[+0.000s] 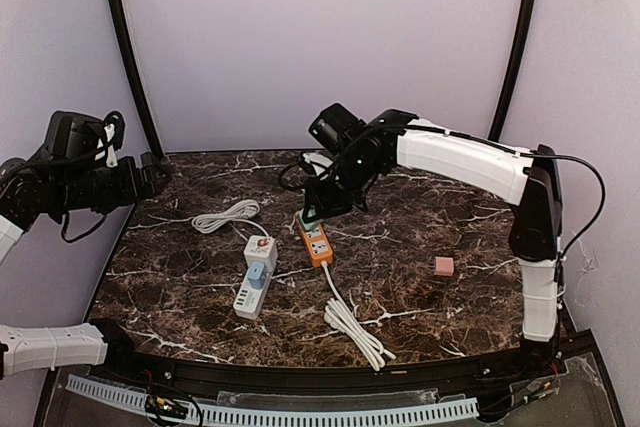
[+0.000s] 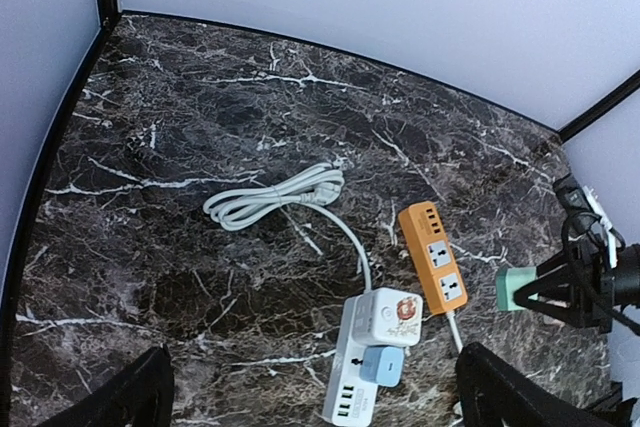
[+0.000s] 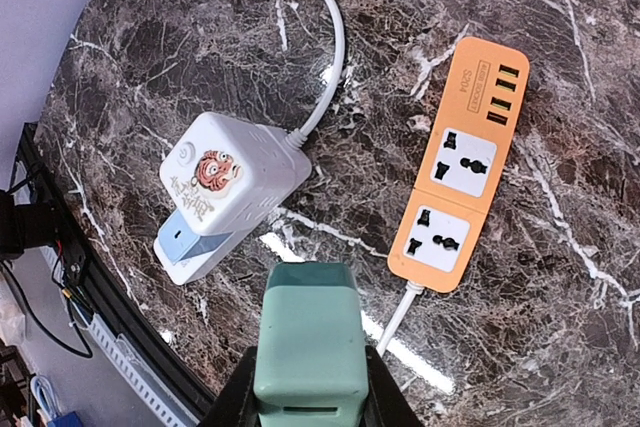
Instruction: Insert the plug
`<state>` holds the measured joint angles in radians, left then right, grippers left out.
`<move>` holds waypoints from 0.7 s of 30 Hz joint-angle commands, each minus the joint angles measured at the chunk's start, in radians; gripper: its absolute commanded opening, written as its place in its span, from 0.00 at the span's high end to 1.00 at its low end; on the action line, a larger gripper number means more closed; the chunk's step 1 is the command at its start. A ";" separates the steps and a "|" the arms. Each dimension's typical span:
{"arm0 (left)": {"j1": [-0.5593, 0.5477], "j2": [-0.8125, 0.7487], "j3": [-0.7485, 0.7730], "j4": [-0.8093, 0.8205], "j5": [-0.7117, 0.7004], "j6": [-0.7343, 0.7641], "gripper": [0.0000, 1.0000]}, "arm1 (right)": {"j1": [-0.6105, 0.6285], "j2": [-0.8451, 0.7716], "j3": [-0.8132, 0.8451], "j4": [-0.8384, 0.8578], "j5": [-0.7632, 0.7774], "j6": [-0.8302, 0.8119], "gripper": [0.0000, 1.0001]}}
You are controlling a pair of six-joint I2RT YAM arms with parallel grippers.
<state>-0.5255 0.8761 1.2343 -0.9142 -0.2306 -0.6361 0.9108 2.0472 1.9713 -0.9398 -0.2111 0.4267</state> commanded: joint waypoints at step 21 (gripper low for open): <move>0.005 -0.275 -0.432 0.201 0.031 0.323 0.01 | -0.025 0.190 0.163 -0.199 0.036 -0.019 1.00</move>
<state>-0.5255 0.6388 0.8482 -0.7746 -0.2169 -0.3492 0.8982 2.2185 2.0968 -1.1053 -0.1963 0.4187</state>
